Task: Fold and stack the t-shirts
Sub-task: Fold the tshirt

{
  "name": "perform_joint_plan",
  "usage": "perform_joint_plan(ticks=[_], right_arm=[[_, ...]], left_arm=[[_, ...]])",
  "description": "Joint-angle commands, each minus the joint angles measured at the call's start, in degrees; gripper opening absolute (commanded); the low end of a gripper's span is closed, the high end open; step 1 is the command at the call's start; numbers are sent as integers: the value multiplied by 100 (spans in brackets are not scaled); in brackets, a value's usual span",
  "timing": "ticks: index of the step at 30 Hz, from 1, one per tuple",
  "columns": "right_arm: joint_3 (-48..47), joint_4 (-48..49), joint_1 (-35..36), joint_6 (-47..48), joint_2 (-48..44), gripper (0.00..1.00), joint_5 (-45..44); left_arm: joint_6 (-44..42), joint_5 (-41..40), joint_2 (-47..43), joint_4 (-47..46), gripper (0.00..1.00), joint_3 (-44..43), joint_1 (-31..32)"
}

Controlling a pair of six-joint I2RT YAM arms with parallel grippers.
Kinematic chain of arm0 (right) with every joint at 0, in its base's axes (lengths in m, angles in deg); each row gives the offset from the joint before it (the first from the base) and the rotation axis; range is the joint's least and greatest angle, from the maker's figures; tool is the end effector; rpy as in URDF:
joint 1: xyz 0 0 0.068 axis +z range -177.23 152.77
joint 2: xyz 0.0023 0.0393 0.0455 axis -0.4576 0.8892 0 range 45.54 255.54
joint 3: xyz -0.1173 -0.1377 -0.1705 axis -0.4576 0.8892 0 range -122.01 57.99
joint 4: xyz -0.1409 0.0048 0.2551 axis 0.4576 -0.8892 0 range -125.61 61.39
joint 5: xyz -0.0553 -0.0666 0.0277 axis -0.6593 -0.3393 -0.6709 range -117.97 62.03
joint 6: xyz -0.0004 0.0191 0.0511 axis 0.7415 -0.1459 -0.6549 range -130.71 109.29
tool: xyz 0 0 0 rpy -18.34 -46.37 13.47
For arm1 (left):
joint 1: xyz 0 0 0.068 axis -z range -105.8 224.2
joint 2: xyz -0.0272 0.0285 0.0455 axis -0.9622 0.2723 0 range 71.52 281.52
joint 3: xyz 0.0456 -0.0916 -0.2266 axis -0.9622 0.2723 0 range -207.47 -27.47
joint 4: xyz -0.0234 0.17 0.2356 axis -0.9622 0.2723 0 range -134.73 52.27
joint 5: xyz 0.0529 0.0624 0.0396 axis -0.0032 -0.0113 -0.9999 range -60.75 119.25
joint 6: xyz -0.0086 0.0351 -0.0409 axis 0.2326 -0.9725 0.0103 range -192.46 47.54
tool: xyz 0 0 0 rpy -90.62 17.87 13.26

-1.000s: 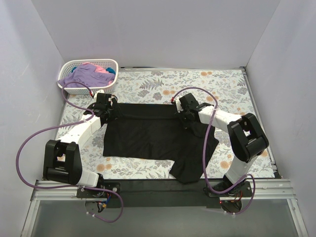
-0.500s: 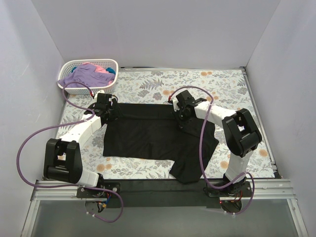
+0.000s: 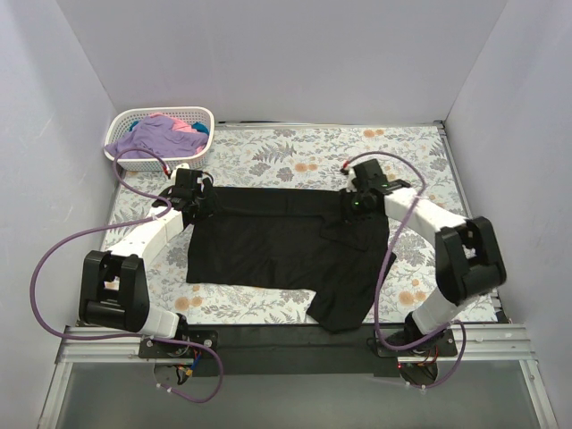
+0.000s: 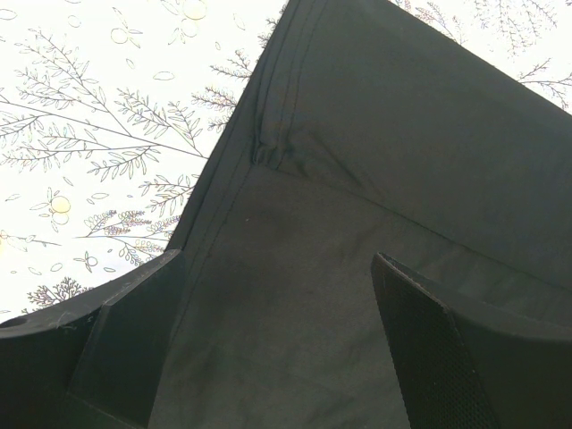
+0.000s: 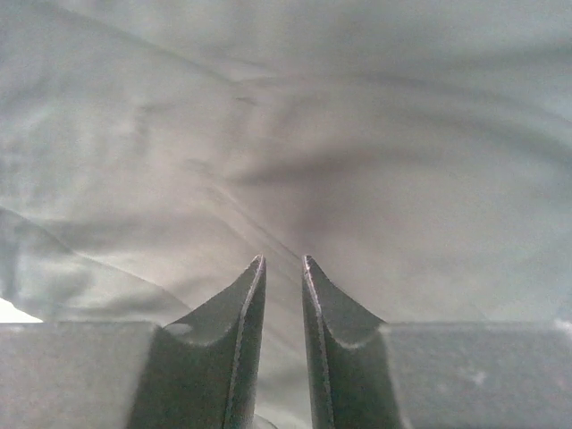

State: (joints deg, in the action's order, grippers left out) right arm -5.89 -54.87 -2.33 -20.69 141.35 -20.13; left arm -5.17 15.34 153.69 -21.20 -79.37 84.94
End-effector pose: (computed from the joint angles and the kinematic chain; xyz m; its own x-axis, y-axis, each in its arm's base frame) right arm 0.3325 0.1598 0.1620 -0.8428 -0.2019 -0.4989 -0.3414 0.9171 0.2056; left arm 0.3174 -0.0513 0.1741 -0.3443 -0.8461 -0.4070 -0.7153 0.5171 -0.4700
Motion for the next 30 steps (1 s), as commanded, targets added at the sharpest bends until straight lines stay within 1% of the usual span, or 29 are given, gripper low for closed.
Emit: perform_joint_plan(ticks=[1, 2, 3, 5, 6, 9, 13, 19, 30], right_arm=[[664, 489, -634, -636, -903, 29, -107], [1127, 630, -793, -733, -1045, 29, -46], [1349, 953, -1108, -829, -1177, 29, 129], [1963, 1280, -1530, -1120, -1520, 29, 358], [2158, 1560, -1654, -1234, -1600, 29, 568], [2676, 1931, -2032, -1542, -1794, 28, 999], [2951, 2318, -2218, -1692, -1733, 28, 1272], [3109, 2547, -2297, -1806, -1653, 27, 1449], [3294, 2547, -2376, -1876, -1627, 27, 1221]], left_arm=[[-49, -15, -87, 20, 84, -92, 16], [-49, -15, -96, 20, 84, -92, 24], [-49, -15, -96, 20, 84, -92, 24], [-49, 3, -96, 20, 84, -92, 16], [-40, 11, -96, 20, 84, -92, 16], [-40, 3, -105, 29, 84, -92, 16], [-40, 2, -105, 29, 84, -92, 16], [-40, -15, -105, 29, 84, -84, 16], [-31, -15, -105, 46, 84, -92, 24]])
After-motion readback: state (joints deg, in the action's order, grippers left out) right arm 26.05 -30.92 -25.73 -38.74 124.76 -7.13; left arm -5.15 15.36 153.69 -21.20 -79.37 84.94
